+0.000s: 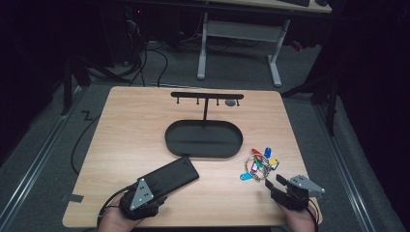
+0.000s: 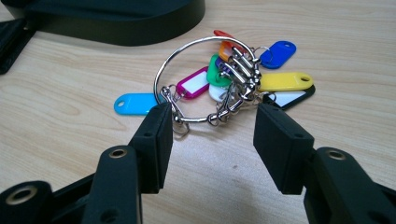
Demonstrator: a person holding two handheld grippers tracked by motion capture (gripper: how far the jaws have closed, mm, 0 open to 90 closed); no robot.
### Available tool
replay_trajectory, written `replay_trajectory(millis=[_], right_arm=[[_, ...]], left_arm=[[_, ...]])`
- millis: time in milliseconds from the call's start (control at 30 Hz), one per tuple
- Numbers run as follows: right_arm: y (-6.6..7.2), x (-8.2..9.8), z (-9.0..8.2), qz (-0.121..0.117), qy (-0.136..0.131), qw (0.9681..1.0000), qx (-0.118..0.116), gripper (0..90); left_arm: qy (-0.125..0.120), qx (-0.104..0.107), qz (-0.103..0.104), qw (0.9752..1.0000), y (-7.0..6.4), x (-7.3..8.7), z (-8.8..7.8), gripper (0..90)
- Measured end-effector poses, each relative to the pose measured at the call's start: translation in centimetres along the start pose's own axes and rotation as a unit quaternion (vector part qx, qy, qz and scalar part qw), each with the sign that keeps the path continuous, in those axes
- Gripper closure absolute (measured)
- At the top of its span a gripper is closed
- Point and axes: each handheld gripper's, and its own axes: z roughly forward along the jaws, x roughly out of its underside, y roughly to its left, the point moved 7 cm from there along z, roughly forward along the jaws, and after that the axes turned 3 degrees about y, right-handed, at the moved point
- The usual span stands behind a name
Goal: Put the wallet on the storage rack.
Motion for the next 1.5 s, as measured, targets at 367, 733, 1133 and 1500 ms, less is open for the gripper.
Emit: replay_trajectory(millis=[367,733,1133,1500], right_arm=[[-0.4,0.1,-0.1,0.009,0.002,0.9999,-0.004,47.8],[-0.3,0.1,0.1,0.008,0.002,0.9999,-0.015,46.6],[-0.5,0.0,0.0,0.004,0.002,0.9999,-0.013,45.7],[-0.8,-0.1,-0.2,0.010,-0.003,0.9998,-0.015,45.7]], left_arm=[[0.001,-0.007,0.002,1.0000,1.0,0.6,0.6,41.1],[0.005,-0.009,0.049,0.9988,0.3,0.9,1.0,42.9],[0.022,-0.046,0.105,0.9931,0.3,1.9,1.7,45.7],[0.004,-0.045,0.087,0.9952,0.5,2.1,1.9,46.3]])
